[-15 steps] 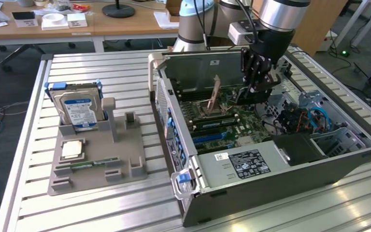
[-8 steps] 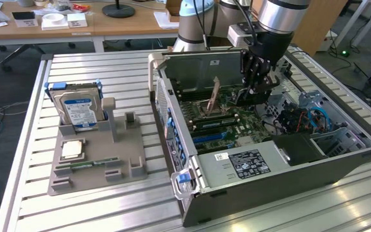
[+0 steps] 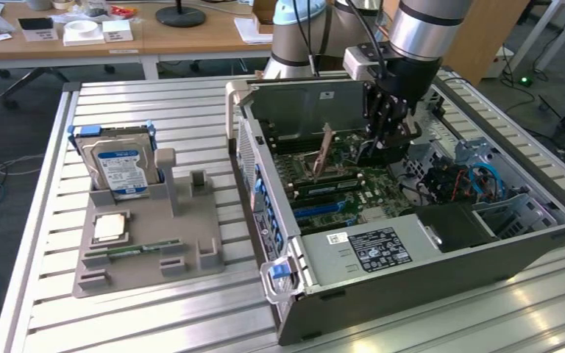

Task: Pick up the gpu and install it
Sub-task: 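Insert the gpu into the slot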

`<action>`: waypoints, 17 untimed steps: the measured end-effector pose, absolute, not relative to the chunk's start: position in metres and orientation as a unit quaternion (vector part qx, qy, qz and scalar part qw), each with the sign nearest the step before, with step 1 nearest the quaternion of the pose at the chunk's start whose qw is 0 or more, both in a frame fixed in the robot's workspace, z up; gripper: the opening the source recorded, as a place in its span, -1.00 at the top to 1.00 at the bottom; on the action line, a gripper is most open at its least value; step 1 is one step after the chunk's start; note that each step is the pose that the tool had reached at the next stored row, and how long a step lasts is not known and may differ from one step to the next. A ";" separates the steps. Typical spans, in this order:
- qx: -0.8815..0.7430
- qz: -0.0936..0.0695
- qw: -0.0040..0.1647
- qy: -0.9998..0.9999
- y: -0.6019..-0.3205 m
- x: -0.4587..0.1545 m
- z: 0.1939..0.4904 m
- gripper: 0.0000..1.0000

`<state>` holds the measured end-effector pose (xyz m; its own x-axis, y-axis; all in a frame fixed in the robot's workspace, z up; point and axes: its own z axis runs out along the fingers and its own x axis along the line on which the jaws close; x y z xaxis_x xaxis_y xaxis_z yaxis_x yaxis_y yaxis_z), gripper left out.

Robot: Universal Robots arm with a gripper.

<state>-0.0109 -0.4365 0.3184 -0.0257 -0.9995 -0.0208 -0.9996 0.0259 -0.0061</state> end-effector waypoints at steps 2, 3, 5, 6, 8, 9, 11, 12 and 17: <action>-0.698 0.005 0.010 0.716 -0.437 -0.011 0.318 0.48; -0.698 0.005 0.010 0.716 -0.437 -0.011 0.318 0.48; -0.698 0.005 0.010 0.716 -0.436 -0.013 0.318 0.48; -0.698 0.004 0.010 0.716 -0.437 -0.015 0.318 0.48; -0.698 0.004 0.011 0.716 -0.436 -0.017 0.318 0.48; -0.698 0.004 0.011 0.716 -0.436 -0.018 0.318 0.48; -0.698 0.004 0.011 0.716 -0.436 -0.018 0.317 0.48; -0.698 0.004 0.011 0.716 -0.436 -0.018 0.316 0.48; -0.698 0.003 0.011 0.716 -0.436 -0.020 0.309 0.48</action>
<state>-0.0200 -0.4365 0.3087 -0.0258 -0.9994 -0.0211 -0.9996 0.0260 -0.0110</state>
